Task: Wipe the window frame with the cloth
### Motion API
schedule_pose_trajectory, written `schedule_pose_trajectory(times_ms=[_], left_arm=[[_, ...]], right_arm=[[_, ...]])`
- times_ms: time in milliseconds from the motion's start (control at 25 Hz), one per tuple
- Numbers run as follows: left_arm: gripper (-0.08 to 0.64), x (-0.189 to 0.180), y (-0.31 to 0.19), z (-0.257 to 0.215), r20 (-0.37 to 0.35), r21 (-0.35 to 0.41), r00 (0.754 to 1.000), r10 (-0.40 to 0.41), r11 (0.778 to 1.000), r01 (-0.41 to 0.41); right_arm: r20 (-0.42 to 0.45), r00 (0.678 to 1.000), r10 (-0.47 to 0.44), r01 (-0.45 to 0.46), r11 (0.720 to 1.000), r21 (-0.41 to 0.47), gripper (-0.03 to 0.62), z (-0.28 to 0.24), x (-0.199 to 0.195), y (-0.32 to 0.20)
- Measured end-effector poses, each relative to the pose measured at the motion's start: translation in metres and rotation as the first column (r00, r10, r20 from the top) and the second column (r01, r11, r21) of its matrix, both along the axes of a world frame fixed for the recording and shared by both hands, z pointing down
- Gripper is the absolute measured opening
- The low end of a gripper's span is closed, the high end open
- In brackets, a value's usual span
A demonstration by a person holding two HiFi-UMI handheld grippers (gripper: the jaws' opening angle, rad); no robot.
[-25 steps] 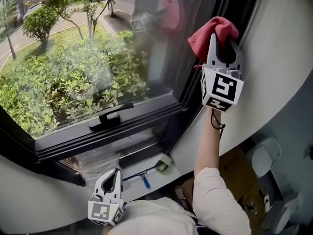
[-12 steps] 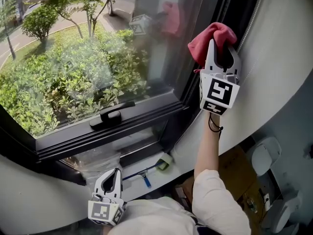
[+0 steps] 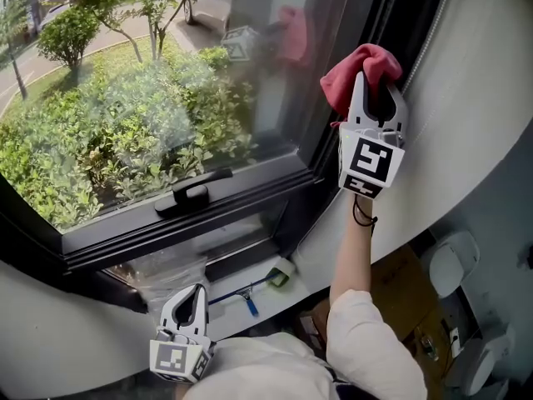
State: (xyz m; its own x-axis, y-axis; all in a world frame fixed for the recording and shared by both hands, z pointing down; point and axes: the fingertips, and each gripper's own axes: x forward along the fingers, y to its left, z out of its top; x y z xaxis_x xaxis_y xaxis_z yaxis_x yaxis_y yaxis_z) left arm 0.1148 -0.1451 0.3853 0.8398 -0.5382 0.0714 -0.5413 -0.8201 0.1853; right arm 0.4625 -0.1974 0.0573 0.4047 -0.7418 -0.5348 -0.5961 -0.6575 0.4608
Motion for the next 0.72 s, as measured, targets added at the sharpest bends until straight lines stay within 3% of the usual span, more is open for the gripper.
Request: schedule_pose_trajectory(times_ms=[720], left_arm=[[0.009,-0.003,0.002,-0.004,-0.012,-0.002,1.0,-0.003,1.0,0.003]], right_arm=[[0.01,1.0,0.02,-0.02,1.0,-0.016,0.086,0.031,0.0,0.001]])
